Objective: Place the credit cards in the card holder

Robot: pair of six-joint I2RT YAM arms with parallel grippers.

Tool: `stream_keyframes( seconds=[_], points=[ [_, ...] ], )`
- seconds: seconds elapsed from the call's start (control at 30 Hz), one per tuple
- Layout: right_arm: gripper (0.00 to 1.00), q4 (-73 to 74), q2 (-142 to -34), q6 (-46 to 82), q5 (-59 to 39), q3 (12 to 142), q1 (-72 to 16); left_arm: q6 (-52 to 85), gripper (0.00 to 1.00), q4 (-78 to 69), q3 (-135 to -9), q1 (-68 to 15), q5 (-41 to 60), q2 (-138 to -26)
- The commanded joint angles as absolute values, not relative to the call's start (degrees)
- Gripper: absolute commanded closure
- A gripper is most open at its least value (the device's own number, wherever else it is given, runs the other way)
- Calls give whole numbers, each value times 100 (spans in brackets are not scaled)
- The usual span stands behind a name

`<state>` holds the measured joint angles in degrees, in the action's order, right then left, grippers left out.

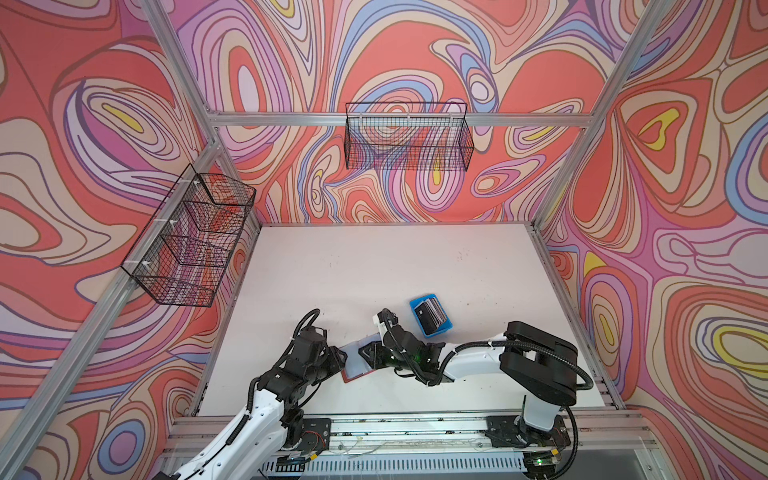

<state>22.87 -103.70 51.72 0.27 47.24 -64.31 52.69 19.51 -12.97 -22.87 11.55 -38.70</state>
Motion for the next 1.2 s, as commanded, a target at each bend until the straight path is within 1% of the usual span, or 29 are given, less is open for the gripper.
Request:
stream_keyframes(
  seconds=[0.0, 0.1, 0.2, 0.47, 0.57, 0.7, 0.77, 0.8, 0.83, 0.93, 1.03, 1.1, 1.17],
  points=[
    [74, 1830, -10203, 4994, 386, 4665, -6468, 5236, 54, 1797, -1242, -2262, 1160, -3963],
    [75, 1741, -10310, 4983, 425, 4760, -6596, 5264, 52, 1607, -1202, -2255, 1212, -4123],
    [77, 1756, -10548, 5055, 382, 4903, -6709, 5265, 53, 1553, -1204, -2260, 1255, -4357],
    [83, 2180, -10996, 5307, 183, 5083, -6724, 5113, 54, 725, -1282, -2258, 1407, -5082],
    [84, 2240, -11103, 5322, 185, 5199, -6721, 4948, 55, 711, -1497, -2263, 1397, -5341],
    [84, 2003, -10877, 5224, 307, 5235, -6700, 4687, 55, 1299, -1969, -2257, 1163, -5387],
    [78, 1696, -10383, 5057, 567, 5118, -6639, 4521, 52, 1916, -2212, -2252, 751, -5161],
    [75, 1506, -10146, 4959, 747, 5047, -6606, 4444, 49, 2187, -2338, -2251, 505, -5000],
    [70, 1216, -9649, 4822, 976, 4962, -6562, 4361, 44, 2500, -2453, -2258, 289, -4807],
    [62, 317, -8728, 4397, 1586, 4911, -6375, 4230, 36, 3275, -2803, -2267, -303, -4369],
    [56, -756, -7949, 3989, 2142, 5008, -5935, 4275, 34, 4280, -3363, -2266, -1130, -4097],
    [52, -1272, -7606, 3759, 2275, 5068, -5530, 4395, 40, 4642, -3491, -2282, -1816, -4013],
    [49, -1672, -7399, 3448, 2263, 5138, -5071, 4401, 41, 4443, -3280, -2283, -2226, -3989]
  ],
)
